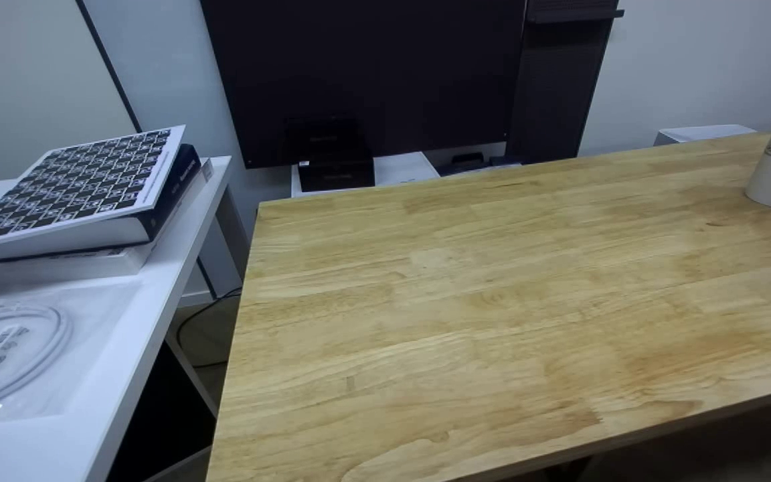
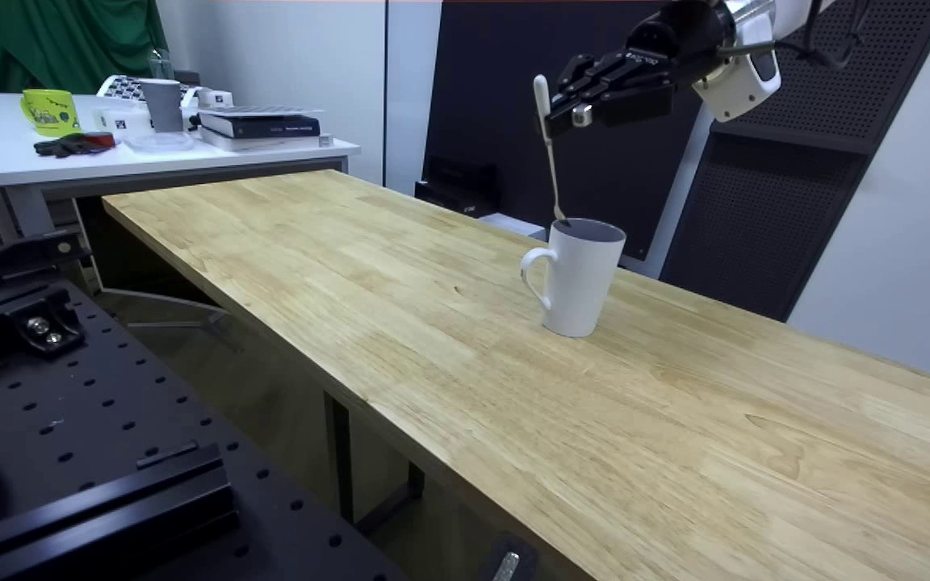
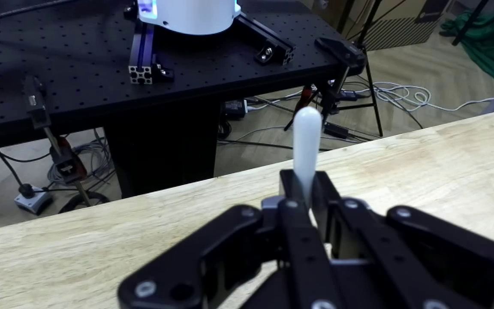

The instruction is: Place the spoon in the mug

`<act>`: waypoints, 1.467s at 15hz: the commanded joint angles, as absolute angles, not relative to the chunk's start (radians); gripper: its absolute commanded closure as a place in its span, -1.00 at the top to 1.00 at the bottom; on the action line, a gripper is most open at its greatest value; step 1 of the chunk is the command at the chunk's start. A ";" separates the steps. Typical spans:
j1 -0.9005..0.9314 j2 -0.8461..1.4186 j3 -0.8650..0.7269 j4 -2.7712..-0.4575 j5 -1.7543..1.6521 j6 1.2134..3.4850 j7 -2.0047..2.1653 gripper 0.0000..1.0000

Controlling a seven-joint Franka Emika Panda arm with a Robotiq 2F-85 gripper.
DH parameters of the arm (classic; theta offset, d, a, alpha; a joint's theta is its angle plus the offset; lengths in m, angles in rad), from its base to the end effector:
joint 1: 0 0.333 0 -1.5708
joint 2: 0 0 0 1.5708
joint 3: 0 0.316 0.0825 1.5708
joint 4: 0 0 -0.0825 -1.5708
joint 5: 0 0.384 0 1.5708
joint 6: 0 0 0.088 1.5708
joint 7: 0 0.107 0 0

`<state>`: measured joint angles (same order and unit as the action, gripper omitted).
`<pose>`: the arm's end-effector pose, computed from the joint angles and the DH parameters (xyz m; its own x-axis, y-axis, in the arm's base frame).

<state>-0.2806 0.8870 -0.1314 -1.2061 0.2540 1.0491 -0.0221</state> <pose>0.5927 -0.2009 0.2223 0.5045 -0.1278 -0.8539 -0.4559 -0.8793 -0.1378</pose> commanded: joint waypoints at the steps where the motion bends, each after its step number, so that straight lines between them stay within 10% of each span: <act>1: -0.300 0.937 -0.129 -1.173 0.246 1.045 -0.018 -0.94; 22: -0.359 0.958 -0.147 -1.160 0.240 1.143 -0.045 -0.94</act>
<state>-0.3309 0.9081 -0.1571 -1.2237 0.2341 1.1417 -0.0470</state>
